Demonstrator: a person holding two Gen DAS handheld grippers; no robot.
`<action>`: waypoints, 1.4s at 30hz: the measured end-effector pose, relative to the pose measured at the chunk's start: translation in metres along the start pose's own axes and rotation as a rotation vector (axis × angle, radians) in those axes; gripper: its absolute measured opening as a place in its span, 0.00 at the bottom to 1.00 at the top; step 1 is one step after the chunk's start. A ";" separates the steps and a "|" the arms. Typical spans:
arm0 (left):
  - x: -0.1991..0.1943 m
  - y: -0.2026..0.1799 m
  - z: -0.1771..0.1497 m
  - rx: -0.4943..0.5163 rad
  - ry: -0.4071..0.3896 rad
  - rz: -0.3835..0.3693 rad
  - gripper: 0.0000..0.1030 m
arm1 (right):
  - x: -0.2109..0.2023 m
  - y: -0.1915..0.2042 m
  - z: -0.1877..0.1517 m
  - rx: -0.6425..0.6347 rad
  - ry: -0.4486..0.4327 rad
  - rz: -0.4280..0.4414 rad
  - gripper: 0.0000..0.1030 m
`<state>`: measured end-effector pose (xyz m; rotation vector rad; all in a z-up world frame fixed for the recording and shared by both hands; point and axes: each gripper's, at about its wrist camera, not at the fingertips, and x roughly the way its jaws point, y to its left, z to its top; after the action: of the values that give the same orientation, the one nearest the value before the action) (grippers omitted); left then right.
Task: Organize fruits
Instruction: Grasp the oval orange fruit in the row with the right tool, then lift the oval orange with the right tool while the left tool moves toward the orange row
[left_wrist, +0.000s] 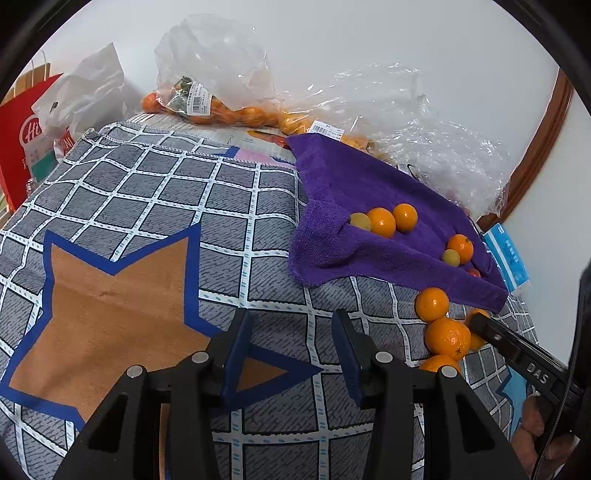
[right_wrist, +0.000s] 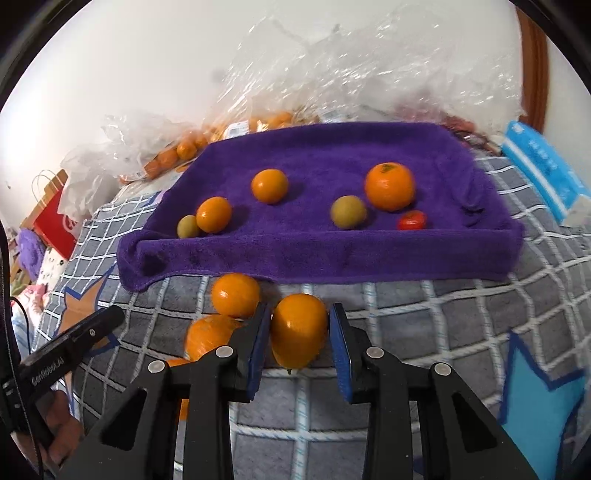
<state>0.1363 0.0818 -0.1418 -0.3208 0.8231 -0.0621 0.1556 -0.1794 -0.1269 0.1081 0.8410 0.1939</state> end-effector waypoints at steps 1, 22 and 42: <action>0.000 0.000 0.000 0.000 0.000 0.000 0.41 | -0.004 -0.003 -0.001 -0.004 -0.004 -0.018 0.31; 0.001 -0.002 -0.001 0.005 0.000 0.001 0.41 | 0.009 -0.018 -0.014 -0.015 0.006 -0.088 0.31; 0.000 0.000 -0.003 -0.030 -0.010 -0.016 0.42 | 0.005 -0.021 -0.017 0.018 -0.009 -0.088 0.31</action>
<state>0.1340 0.0815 -0.1438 -0.3562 0.8120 -0.0631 0.1487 -0.1981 -0.1457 0.0888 0.8368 0.1027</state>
